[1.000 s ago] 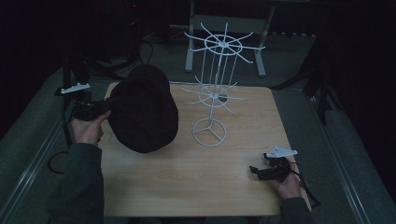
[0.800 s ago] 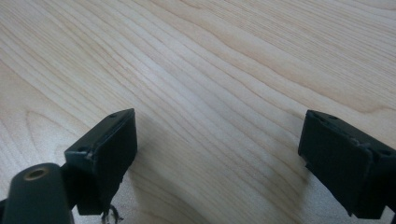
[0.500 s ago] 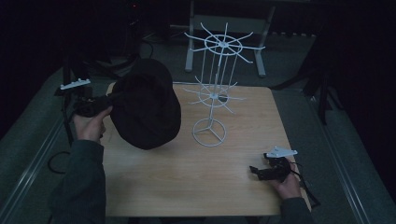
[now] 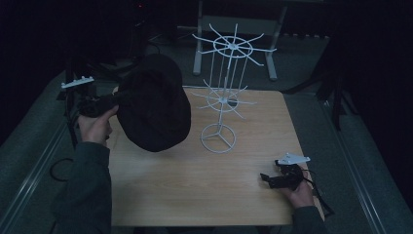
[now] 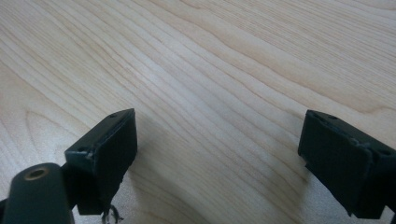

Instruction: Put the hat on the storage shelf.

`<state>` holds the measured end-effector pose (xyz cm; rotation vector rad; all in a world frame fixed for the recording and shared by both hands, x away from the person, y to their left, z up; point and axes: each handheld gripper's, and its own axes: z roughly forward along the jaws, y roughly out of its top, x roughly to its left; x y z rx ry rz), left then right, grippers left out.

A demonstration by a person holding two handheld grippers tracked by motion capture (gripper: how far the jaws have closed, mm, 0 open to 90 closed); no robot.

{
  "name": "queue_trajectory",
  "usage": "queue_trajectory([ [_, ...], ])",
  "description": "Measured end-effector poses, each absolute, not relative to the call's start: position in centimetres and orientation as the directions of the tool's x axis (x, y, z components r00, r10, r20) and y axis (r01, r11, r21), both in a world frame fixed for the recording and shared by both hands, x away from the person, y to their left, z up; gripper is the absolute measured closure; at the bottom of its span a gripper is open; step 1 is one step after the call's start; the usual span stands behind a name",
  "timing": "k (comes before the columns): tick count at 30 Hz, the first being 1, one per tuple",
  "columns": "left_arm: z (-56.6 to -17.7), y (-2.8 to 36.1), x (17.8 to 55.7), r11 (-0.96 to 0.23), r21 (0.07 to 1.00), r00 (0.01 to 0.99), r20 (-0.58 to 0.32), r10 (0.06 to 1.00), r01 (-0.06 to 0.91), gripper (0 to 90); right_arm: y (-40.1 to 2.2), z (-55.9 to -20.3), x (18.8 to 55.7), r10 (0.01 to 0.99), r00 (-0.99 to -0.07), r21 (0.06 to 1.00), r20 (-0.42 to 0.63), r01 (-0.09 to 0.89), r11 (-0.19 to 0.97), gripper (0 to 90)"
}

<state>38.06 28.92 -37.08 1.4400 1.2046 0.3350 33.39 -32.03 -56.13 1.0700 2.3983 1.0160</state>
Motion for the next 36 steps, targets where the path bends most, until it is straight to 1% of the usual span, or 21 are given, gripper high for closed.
queue_trajectory([
  [4,-36.8,28.6,38.2,0.197,0.862,0.438,-0.419,0.795,0.467,76.6,-32.0,-56.1,33.4,0.746,-0.666,0.72,-0.006,0.515,0.465,11.6],
  [13,-36.4,28.3,38.4,0.226,0.857,0.454,-0.448,0.77,0.463,76.5,-32.0,-56.1,33.4,0.746,-0.666,0.72,-0.005,0.515,0.465,11.6],
  [21,-35.7,28.2,38.3,0.224,0.862,0.461,-0.443,0.769,0.455,76.4,-32.0,-56.1,33.4,0.746,-0.666,0.72,-0.006,0.515,0.465,11.6],
  [36,-34.6,28.4,38.1,0.279,0.852,0.48,-0.488,0.729,0.443,76.3,-32.0,-56.1,33.4,0.746,-0.666,0.719,-0.006,0.515,0.466,11.6],
])
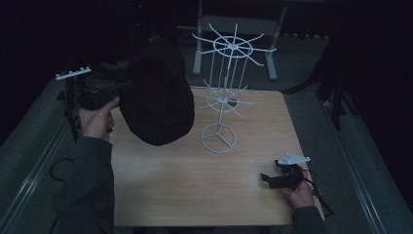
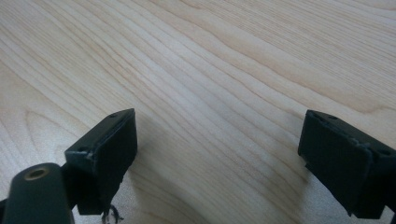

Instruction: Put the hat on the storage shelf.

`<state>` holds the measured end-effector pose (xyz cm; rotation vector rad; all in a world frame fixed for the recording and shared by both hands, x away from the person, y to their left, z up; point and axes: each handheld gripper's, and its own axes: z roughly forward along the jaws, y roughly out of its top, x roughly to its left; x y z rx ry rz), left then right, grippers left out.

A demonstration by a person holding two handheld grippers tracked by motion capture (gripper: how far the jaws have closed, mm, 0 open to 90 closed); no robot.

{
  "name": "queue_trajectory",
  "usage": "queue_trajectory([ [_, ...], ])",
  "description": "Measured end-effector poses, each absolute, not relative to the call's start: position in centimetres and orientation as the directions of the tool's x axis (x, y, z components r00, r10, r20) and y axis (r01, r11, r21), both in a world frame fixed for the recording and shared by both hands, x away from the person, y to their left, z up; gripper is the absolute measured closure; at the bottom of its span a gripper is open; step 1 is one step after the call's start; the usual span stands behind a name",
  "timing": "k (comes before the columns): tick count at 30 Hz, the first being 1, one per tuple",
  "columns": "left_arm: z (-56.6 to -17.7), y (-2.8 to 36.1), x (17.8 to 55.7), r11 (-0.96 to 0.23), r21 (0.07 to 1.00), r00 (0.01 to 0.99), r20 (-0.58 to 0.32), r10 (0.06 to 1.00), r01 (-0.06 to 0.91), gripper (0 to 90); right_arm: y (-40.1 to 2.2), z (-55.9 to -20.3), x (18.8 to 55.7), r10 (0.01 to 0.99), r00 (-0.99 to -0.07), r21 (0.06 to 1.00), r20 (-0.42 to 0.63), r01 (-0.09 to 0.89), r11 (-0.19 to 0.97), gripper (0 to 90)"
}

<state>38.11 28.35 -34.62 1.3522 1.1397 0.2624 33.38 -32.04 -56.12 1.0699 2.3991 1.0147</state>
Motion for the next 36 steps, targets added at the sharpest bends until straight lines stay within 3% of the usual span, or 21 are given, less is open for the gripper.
queue_trajectory([
  [36,-31.6,26.5,38.6,0.357,0.838,0.511,-0.538,0.67,0.414,75.5,-32.0,-56.1,33.4,0.745,-0.667,0.719,-0.006,0.515,0.467,11.6],
])
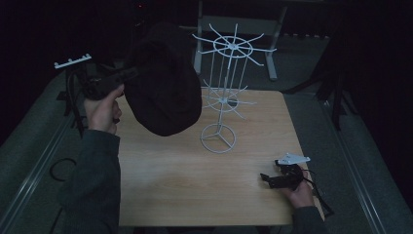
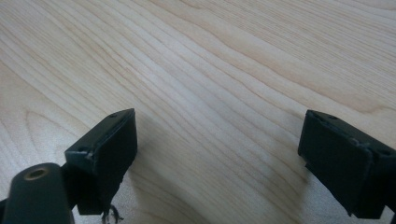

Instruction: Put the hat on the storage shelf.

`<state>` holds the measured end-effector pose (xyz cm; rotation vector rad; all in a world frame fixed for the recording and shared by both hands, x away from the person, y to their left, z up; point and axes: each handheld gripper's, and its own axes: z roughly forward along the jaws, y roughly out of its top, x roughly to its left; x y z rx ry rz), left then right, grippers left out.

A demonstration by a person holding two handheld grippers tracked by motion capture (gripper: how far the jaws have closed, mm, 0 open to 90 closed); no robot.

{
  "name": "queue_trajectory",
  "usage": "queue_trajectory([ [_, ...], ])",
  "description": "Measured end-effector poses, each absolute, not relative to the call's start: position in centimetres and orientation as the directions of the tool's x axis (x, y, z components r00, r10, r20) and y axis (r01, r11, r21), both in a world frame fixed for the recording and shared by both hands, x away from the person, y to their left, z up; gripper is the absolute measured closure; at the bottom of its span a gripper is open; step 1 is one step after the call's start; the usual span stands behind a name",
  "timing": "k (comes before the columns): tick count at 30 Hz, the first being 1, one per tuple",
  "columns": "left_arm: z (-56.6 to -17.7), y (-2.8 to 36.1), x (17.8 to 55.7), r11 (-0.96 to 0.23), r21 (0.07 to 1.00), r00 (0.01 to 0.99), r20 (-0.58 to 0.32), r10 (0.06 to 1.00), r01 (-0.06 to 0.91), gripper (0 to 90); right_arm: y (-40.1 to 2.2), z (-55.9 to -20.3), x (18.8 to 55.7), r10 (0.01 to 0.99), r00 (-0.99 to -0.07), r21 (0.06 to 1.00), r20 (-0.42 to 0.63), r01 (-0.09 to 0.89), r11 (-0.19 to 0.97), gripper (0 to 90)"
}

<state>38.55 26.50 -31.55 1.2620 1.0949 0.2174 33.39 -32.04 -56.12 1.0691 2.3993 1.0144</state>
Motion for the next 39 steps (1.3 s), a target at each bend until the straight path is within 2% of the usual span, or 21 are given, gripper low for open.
queue_trajectory([
  [39,-29.5,25.5,39.9,0.473,0.79,0.501,-0.613,0.611,0.391,74.8,-32.0,-56.1,33.4,0.745,-0.667,0.719,-0.006,0.515,0.466,11.6],
])
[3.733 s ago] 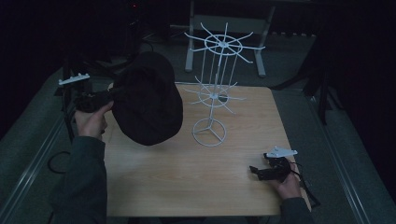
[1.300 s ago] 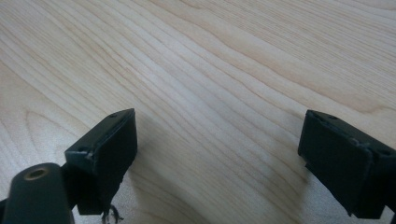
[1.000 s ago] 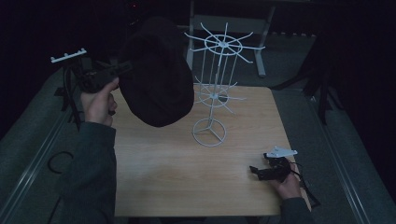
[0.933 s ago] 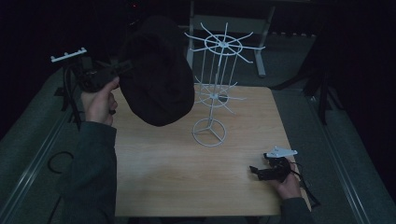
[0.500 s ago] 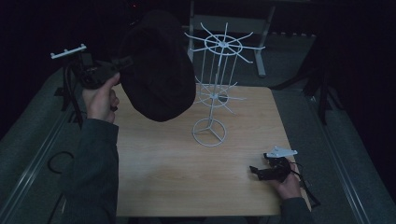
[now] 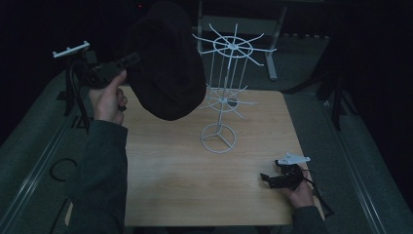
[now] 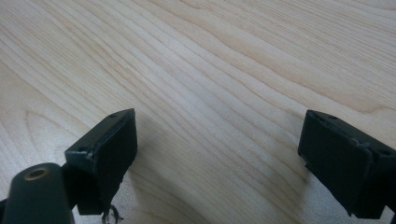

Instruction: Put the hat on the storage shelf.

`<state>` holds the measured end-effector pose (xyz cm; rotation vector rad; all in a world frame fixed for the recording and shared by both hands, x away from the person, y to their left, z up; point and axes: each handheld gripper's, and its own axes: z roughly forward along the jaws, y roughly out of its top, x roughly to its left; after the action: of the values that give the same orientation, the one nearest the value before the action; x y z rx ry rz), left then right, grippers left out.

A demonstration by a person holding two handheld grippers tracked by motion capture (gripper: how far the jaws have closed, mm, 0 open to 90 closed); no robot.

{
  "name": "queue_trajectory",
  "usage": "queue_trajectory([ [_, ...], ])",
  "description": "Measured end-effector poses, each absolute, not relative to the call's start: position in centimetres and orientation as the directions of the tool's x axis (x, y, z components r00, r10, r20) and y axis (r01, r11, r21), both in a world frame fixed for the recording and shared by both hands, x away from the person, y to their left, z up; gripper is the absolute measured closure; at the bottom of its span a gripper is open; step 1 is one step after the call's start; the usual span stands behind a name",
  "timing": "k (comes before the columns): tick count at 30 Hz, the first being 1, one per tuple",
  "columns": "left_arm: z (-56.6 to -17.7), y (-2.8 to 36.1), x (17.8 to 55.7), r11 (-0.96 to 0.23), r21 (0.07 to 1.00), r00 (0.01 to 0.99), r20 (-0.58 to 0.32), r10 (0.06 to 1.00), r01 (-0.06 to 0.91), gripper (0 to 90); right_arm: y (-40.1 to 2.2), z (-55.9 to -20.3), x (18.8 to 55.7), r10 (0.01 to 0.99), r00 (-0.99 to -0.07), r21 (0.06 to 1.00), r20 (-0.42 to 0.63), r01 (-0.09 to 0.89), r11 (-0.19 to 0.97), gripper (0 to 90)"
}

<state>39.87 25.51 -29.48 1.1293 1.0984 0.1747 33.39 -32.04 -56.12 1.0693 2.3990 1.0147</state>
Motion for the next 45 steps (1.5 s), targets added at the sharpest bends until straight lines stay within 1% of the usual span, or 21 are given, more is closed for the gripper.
queue_trajectory([
  [13,-29.1,24.9,40.4,0.495,0.776,0.485,-0.631,0.606,0.391,74.7,-32.0,-56.1,33.4,0.746,-0.666,0.72,-0.006,0.516,0.465,11.6],
  [31,-27.9,23.2,41.2,0.495,0.785,0.488,-0.619,0.615,0.372,74.7,-32.1,-56.1,33.4,0.747,-0.665,0.72,-0.005,0.516,0.464,11.6],
  [45,-28.1,22.3,41.9,0.536,0.756,0.471,-0.654,0.592,0.375,74.6,-32.0,-56.1,33.5,0.748,-0.664,0.72,-0.004,0.517,0.463,11.6],
])
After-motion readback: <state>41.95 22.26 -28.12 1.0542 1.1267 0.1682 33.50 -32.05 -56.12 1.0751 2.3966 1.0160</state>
